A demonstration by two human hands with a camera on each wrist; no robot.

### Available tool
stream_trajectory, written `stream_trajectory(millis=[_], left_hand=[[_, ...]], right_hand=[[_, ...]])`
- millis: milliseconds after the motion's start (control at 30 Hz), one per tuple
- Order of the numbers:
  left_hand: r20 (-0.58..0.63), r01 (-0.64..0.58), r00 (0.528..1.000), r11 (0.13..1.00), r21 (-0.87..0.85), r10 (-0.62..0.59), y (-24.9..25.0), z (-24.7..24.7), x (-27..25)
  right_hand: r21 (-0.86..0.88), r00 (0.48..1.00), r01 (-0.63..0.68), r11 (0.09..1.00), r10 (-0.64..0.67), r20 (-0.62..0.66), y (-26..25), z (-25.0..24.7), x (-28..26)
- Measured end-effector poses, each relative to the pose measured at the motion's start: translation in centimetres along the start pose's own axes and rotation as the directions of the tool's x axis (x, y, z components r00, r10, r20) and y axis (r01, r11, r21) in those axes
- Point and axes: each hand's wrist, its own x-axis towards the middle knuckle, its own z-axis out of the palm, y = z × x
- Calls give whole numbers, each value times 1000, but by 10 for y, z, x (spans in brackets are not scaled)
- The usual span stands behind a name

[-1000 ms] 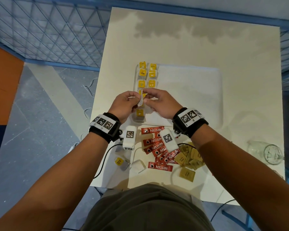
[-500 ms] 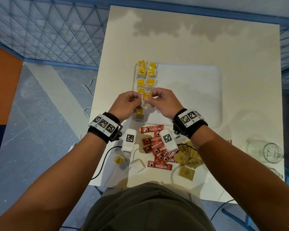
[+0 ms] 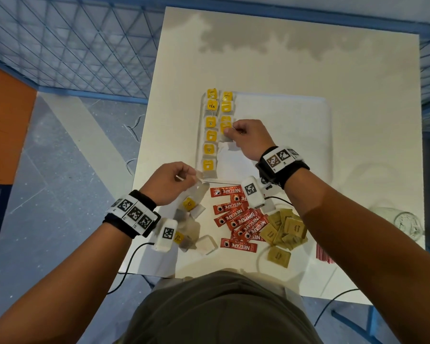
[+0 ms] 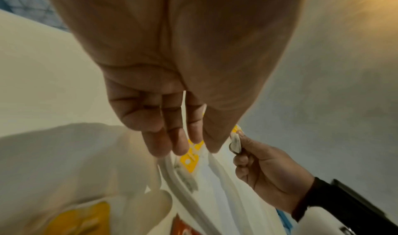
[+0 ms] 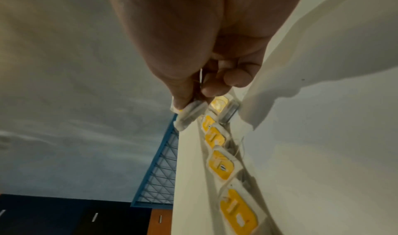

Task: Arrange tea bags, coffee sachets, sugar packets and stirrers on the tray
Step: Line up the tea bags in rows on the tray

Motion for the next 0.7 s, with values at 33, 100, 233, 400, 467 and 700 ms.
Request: stream_trajectory(millis=[33, 100, 233, 400, 467, 700], left_hand=[[13, 10, 1000, 1000, 18, -10, -5, 0, -3], [32, 22, 999, 998, 57, -24, -15, 0, -10], [55, 32, 998, 982, 187, -43, -36, 1, -18], [54, 24, 998, 957, 289, -41, -47, 6, -26], [64, 7, 998, 951, 310, -28, -50, 7, -27], [82, -21, 997, 928, 373, -11, -50, 9, -29]], right_hand=[[-34, 1000, -7, 999, 7, -10, 2, 0, 2], [-90, 999, -25, 996, 23, -25, 6, 2, 7], [-146, 994, -86, 986, 76, -73, 18, 8, 15], [-180, 980, -159, 971, 133, -147, 22, 16, 17], [-188, 975, -179, 966, 149, -164, 20, 17, 16], [-254, 970, -198, 947, 150, -194, 18, 19, 12]])
